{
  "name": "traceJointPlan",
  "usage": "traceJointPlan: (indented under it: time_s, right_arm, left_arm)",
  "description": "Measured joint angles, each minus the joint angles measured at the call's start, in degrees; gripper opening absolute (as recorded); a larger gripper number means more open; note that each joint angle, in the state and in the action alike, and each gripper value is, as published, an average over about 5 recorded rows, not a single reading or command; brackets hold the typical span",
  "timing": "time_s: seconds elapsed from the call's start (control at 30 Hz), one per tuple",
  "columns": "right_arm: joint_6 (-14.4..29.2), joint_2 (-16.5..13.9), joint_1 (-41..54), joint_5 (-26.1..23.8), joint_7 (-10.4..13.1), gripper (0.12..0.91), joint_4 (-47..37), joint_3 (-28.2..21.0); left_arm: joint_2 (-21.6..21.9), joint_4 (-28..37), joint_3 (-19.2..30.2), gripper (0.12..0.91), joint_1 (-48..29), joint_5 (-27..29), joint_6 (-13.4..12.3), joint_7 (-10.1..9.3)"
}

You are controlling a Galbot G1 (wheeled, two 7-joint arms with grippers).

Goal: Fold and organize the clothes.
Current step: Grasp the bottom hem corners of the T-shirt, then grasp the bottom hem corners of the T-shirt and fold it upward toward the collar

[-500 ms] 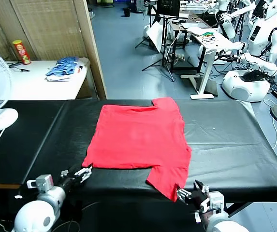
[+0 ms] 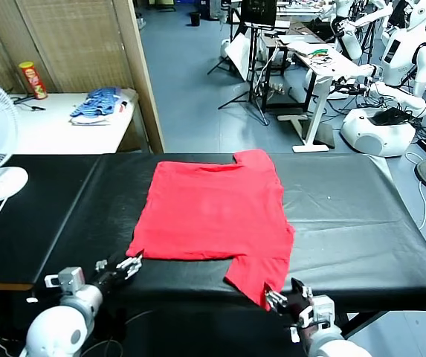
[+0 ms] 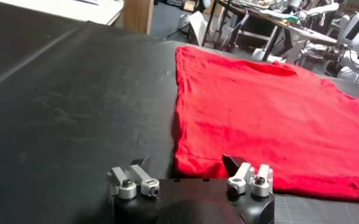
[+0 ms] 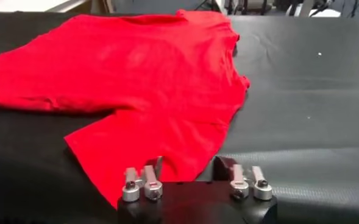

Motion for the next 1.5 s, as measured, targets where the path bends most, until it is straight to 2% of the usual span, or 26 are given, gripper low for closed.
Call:
traceJointPlan:
  time_s: [0.07,0.17,0.3,0.43,0.53,0.63,0.77,0.97,1.2,1.5]
  right_arm:
    - [0.1,-0.1,-0.5,0.0,0.4,0.122,0.5,0.3]
    - [0.2,-0.3,-1.9,0.0,1.0,0.122,2.2,1.5]
    - [0.1,-0.8,-5.2,0.5,1.4,0.122,5.9,3.8]
    - [0.3,-1.9,-8.4,1.9,1.3,0.122,9.6,6.1]
    - [0.8,-2.7,-8.8,3.0,1.0,0.122,10.5,7.6]
    - [2.2,-3.5,-7.4,4.6,0.6,0.122,10.1,8.7]
    - [5.7,-4.6,-3.3,6.5,-0.8,0.122,7.4,8.9]
    - [11.8,-7.6,4.7,8.2,-2.1,0.122,0.2,7.4]
    - [14.8,-11.0,13.5,8.2,-2.7,0.122,-7.9,4.7]
    - [19.9,-13.6,22.1,7.8,-5.6,0.122,-17.7,1.3]
  left_arm:
    - [-0.2,-0.2,0.2,0.189,0.2,0.3,-0.1,0.14]
    - [-0.4,-0.5,0.2,0.127,0.6,0.9,-0.4,0.0]
    - [-0.7,-2.2,0.1,0.125,2.0,1.2,-0.9,-0.88]
    - [-1.0,-5.4,0.0,0.125,4.7,1.5,-1.1,-2.6]
    - [-1.7,-8.5,-0.3,0.125,7.8,1.6,-1.0,-3.78]
    - [-2.3,-11.6,-0.4,0.125,10.9,1.6,-1.3,-4.12]
    - [-3.3,-13.7,-0.6,0.125,12.1,1.2,-2.7,-4.08]
    - [-4.7,-13.4,-0.8,0.125,8.9,1.0,-4.7,-4.0]
    - [-5.7,-10.6,0.5,0.125,3.7,2.5,-5.5,-4.15]
    - [-5.5,-4.2,3.1,0.125,-3.1,7.3,-7.0,-4.07]
